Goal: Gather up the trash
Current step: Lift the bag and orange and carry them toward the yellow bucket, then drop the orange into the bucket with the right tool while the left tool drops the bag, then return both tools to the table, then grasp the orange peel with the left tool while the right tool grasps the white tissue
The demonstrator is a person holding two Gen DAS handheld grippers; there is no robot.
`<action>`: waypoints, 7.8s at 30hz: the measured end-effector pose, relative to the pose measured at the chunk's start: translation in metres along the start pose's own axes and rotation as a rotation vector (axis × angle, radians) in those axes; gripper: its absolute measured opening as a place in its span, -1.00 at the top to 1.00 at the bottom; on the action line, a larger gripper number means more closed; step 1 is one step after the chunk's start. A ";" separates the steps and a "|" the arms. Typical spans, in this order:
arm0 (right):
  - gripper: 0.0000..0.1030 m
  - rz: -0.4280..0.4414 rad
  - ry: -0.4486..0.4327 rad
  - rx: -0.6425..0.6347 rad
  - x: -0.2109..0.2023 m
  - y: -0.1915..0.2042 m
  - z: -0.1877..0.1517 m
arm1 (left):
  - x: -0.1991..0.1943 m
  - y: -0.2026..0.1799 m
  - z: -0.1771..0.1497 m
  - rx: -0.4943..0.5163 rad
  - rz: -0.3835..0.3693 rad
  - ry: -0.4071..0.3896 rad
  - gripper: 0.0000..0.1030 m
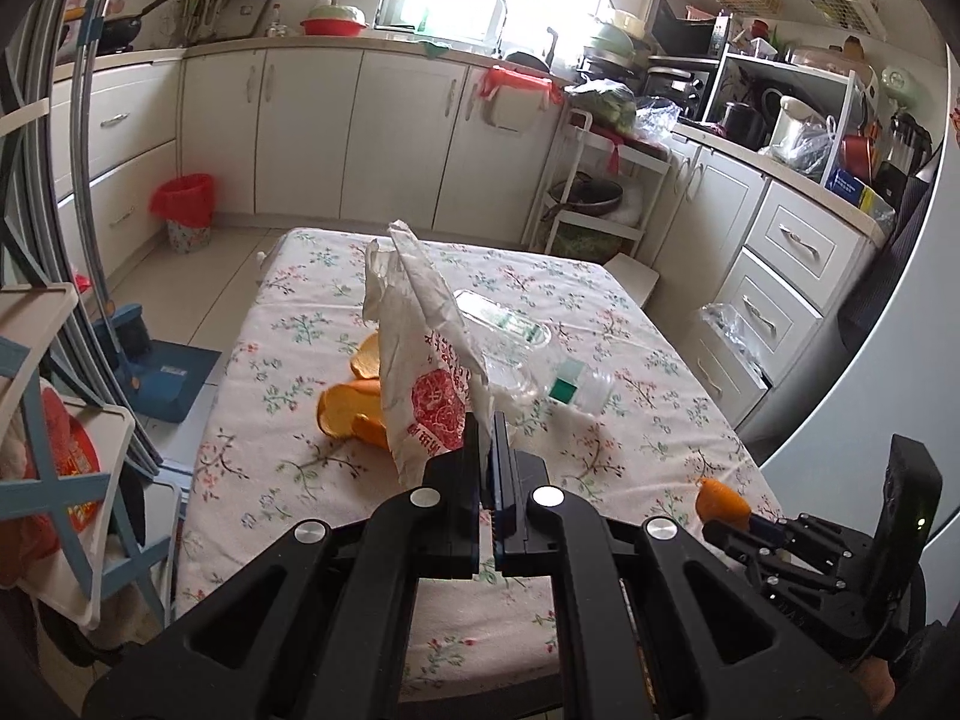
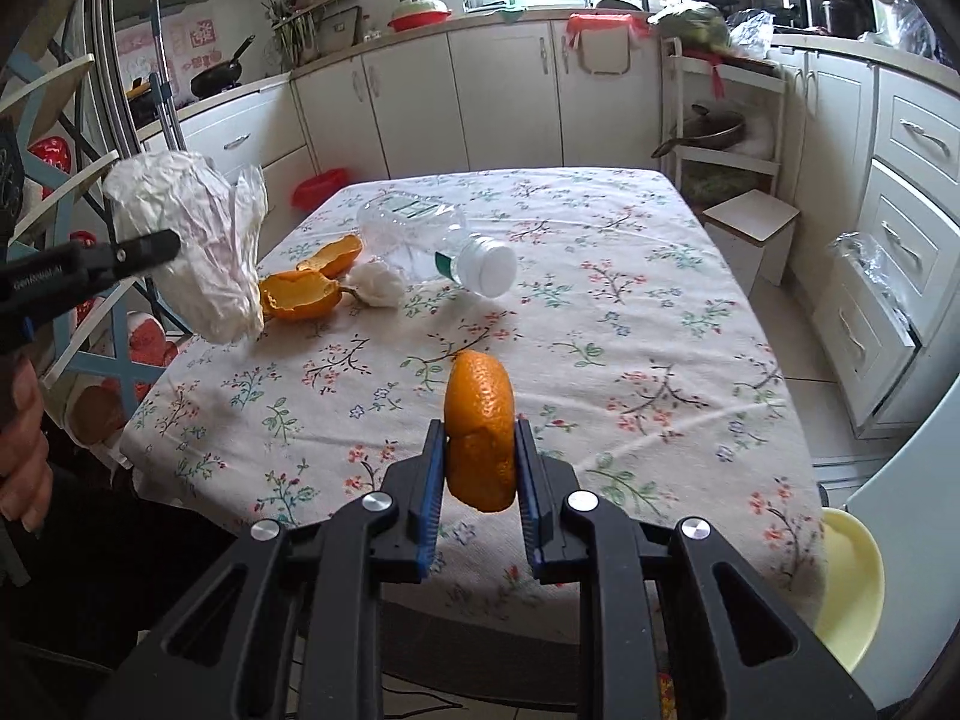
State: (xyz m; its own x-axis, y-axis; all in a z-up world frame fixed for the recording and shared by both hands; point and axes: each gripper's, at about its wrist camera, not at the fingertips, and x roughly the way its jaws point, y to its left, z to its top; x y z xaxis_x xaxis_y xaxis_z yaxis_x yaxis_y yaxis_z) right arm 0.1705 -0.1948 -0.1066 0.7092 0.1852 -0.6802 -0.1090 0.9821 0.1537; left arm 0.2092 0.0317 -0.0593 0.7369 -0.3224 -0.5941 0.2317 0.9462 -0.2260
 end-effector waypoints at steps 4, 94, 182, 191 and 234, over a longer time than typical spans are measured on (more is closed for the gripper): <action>0.55 -0.002 -0.014 0.014 -0.007 -0.005 -0.003 | 0.000 -0.010 -0.006 0.022 -0.023 0.002 0.95; 0.23 -0.398 0.003 0.511 -0.055 -0.214 -0.090 | 0.057 -0.285 -0.061 0.463 -0.446 0.111 0.95; -0.44 0.041 0.055 0.030 0.059 0.038 0.033 | 0.156 0.042 0.042 0.246 0.217 0.348 -0.47; -0.29 0.052 0.105 0.139 0.106 0.038 0.066 | 0.168 0.046 0.034 0.304 0.181 0.427 0.63; 0.52 0.109 0.129 0.190 0.098 0.016 0.051 | 0.111 0.053 0.019 0.279 0.132 0.414 0.94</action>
State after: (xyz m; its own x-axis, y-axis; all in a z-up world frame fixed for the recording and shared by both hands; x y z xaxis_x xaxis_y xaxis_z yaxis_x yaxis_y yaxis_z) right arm 0.2740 -0.1622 -0.1346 0.6042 0.3044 -0.7364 -0.0385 0.9342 0.3546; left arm 0.3154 0.0469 -0.1227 0.4711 -0.1306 -0.8723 0.3559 0.9330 0.0526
